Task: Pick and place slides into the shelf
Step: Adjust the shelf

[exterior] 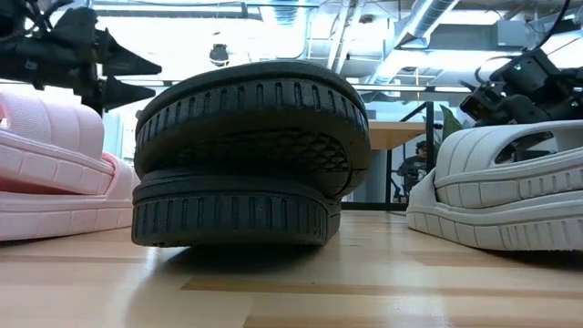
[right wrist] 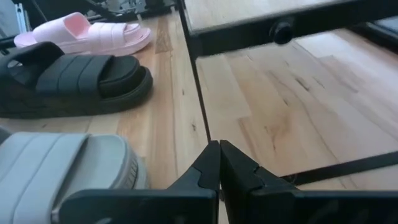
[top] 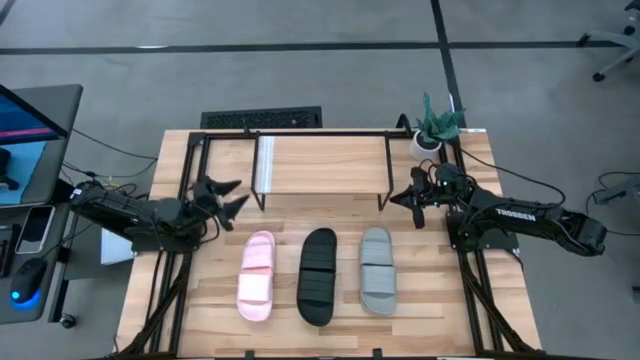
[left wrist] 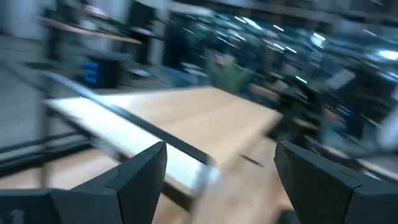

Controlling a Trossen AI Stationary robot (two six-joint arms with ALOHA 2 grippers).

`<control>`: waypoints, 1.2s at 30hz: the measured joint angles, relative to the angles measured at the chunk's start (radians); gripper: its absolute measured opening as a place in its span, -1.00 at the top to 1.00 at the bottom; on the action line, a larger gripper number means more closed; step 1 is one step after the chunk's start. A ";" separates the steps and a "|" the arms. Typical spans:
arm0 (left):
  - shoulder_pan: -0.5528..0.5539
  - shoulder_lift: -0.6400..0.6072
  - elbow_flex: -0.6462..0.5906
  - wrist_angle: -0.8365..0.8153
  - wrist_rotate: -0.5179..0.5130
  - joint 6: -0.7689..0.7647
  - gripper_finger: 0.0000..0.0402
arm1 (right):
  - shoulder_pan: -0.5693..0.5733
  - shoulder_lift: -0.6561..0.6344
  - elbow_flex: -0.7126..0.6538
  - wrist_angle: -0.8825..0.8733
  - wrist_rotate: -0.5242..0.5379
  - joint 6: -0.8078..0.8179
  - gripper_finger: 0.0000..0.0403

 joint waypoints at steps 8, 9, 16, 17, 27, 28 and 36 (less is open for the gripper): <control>0.000 0.000 0.000 -0.002 -0.128 -0.037 -0.42 | 0.015 0.000 0.000 0.149 0.023 0.120 1.00; 0.000 0.000 0.000 -0.002 -0.129 -0.038 -0.42 | 0.025 0.000 0.000 0.194 0.023 0.196 1.00; 0.000 0.000 0.000 -0.004 -0.129 -0.038 -0.42 | 0.087 0.001 -0.002 0.313 0.156 0.500 1.00; 0.000 0.000 0.000 -0.005 -0.129 -0.038 -0.42 | 0.094 0.001 -0.002 0.330 0.173 0.543 1.00; 0.000 0.000 0.000 -0.075 -0.133 -0.041 -0.42 | 0.157 -0.001 0.002 0.419 0.198 0.844 1.00; 0.000 0.000 0.000 -0.075 -0.132 -0.043 -0.42 | 0.166 0.000 0.001 0.417 0.195 0.845 1.00; 0.000 0.000 0.000 -0.074 -0.116 -0.193 -0.42 | 0.224 0.000 0.001 0.394 0.176 0.838 1.00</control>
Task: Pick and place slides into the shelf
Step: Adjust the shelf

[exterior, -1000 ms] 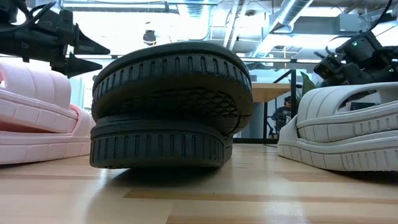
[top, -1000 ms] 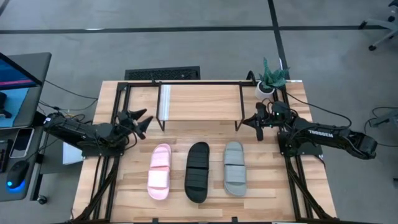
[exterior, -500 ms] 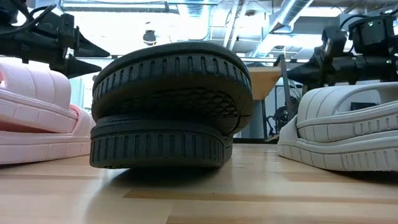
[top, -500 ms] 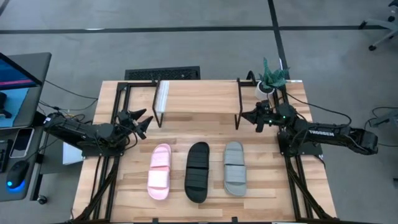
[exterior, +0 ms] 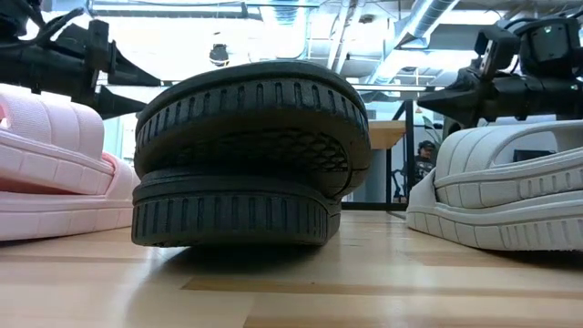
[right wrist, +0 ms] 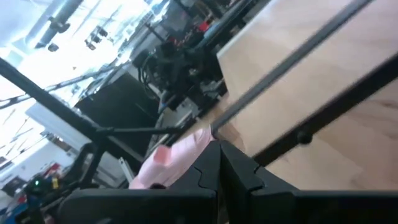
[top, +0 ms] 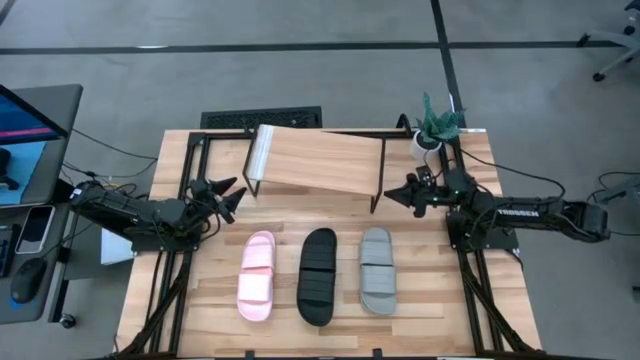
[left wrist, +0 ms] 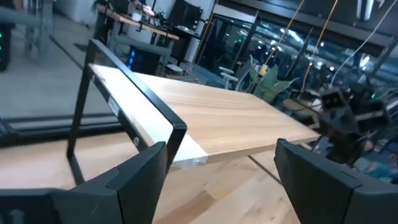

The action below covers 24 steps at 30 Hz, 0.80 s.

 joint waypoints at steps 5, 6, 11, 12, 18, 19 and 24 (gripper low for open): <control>0.000 0.000 0.000 0.004 0.075 -0.010 -0.42 | 0.018 0.000 0.000 0.007 0.003 -0.054 1.00; 0.000 0.000 0.000 0.004 0.090 -0.010 -0.42 | 0.019 0.000 0.000 0.018 0.007 -0.069 1.00; 0.000 0.000 0.008 0.032 0.154 0.051 -0.42 | 0.004 -0.001 0.000 0.128 0.012 -0.135 1.00; 0.000 0.000 0.017 0.030 0.169 0.081 -0.42 | -0.003 -0.001 0.000 0.147 0.012 -0.147 1.00; 0.000 0.000 0.093 0.113 0.198 0.282 -0.42 | -0.073 -0.035 0.000 0.237 0.007 -0.169 1.00; 0.000 0.000 0.112 0.113 0.203 0.310 -0.42 | -0.084 -0.041 0.000 0.260 0.003 -0.170 1.00; 0.000 0.000 0.213 0.115 0.243 0.412 -0.42 | -0.142 -0.084 0.013 0.458 -0.021 -0.236 1.00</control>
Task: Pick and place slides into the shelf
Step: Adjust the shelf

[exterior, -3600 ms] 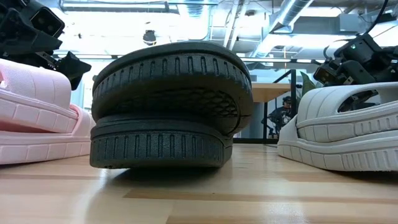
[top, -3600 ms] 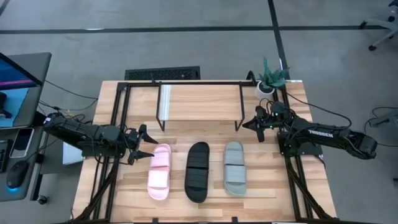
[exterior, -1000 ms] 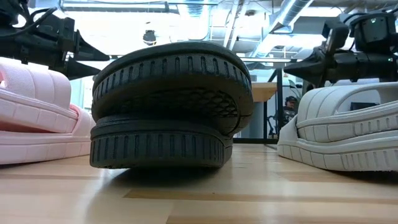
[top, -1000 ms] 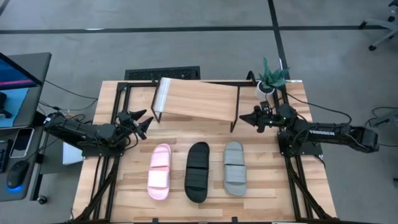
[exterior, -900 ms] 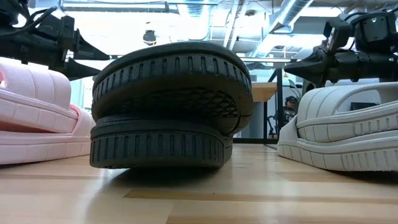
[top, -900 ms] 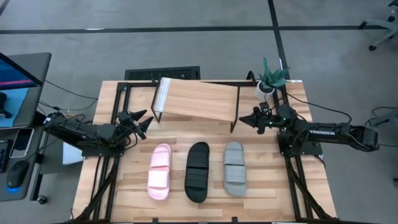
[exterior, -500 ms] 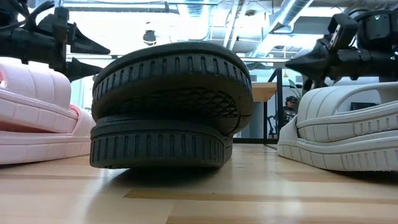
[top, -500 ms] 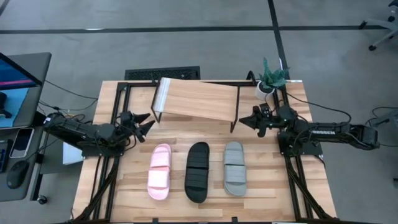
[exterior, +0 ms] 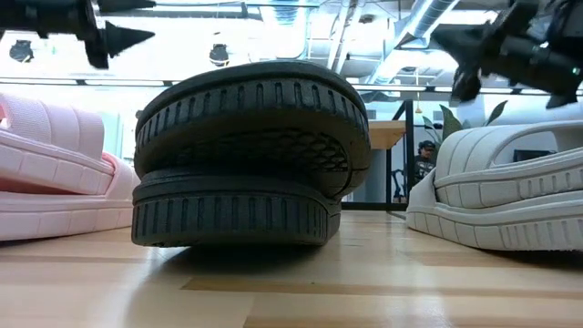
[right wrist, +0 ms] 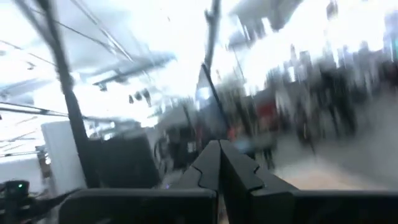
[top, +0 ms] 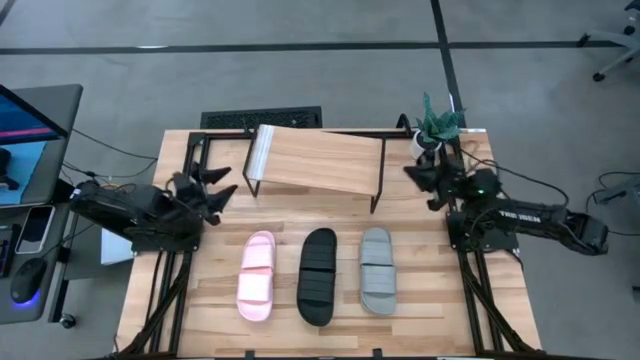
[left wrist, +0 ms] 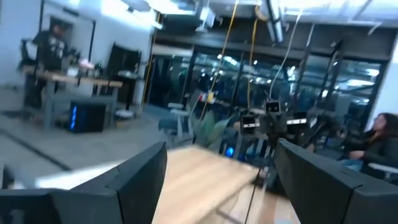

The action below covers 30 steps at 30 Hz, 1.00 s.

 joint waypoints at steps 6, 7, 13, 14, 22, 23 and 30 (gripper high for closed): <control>0.000 0.000 0.100 -0.012 0.074 0.053 -0.42 | -0.092 -0.060 0.107 0.156 -0.003 -0.108 1.00; 0.000 0.000 0.112 -0.022 0.083 0.052 -0.42 | -0.112 -0.070 0.138 0.155 -0.003 -0.108 1.00; 0.000 0.000 0.152 -0.068 0.107 -0.048 -0.42 | -0.205 -0.088 0.374 0.116 -0.100 -0.108 1.00; 0.000 0.000 0.157 -0.083 0.118 -0.064 -0.42 | -0.220 -0.088 0.432 0.067 -0.132 -0.108 1.00; 0.000 0.000 0.184 -0.167 0.185 -0.158 -0.42 | -0.319 -0.044 1.036 -1.061 -0.405 -0.432 1.00; 0.000 0.000 0.184 -0.168 0.193 -0.160 -0.42 | -0.326 -0.023 1.122 -1.233 -0.409 -0.510 1.00; 0.000 0.000 0.184 -0.169 0.217 -0.158 -0.42 | -0.352 0.098 1.584 -2.102 -0.404 -0.888 1.00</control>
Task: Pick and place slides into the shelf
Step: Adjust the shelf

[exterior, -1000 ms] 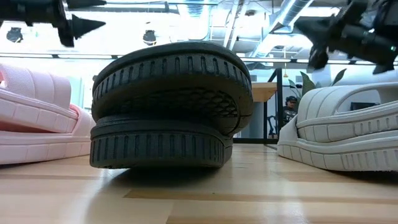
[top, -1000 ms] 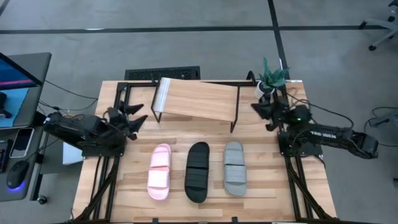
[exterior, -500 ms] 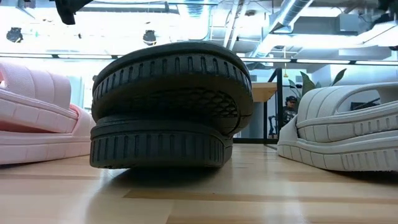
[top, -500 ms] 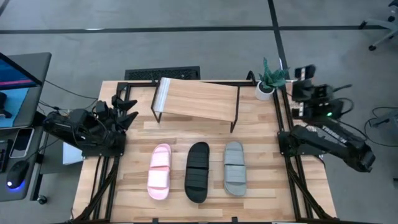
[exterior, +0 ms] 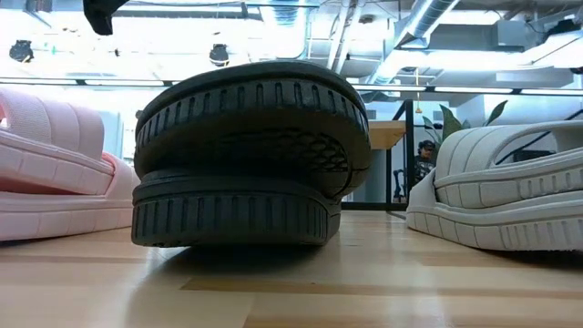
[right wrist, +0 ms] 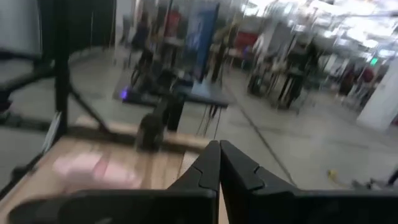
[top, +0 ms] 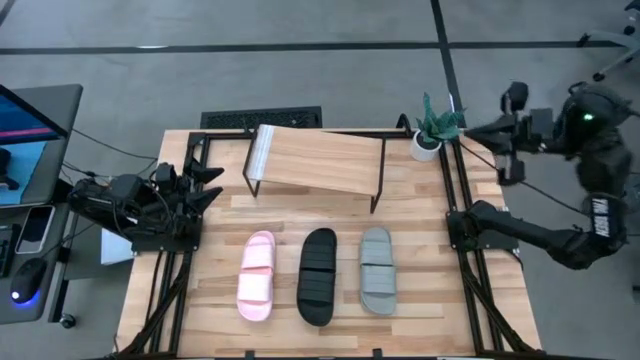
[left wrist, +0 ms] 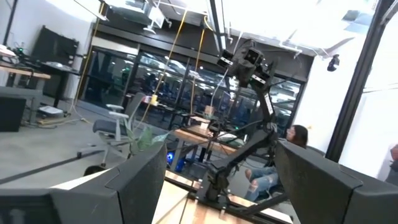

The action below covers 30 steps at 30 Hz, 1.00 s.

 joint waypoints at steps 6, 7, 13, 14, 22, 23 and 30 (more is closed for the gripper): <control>0.000 0.000 0.070 -0.162 0.003 -0.001 -0.42 | 0.002 -0.063 0.121 -0.247 0.008 -0.027 1.00; 0.000 0.004 0.101 -0.225 0.003 -0.013 -0.42 | 0.002 -0.084 0.114 -0.246 0.009 -0.010 1.00; 0.000 0.087 0.338 -0.595 0.025 -0.133 -0.42 | 0.001 -0.213 -0.008 -0.244 0.009 0.107 1.00; 0.000 0.110 0.377 -0.643 0.032 -0.150 -0.42 | 0.000 -0.236 -0.047 -0.237 0.010 0.126 1.00; 0.000 0.287 0.554 -0.919 0.120 -0.274 -0.42 | -0.014 -0.419 -0.421 -0.062 0.005 0.311 1.00; 0.000 0.294 0.554 -0.921 0.141 -0.288 -0.42 | -0.014 -0.440 -0.463 -0.042 0.000 0.341 1.00; 0.000 0.301 0.554 -0.923 0.177 -0.336 -0.42 | -0.011 -0.559 -0.689 0.034 -0.021 0.544 1.00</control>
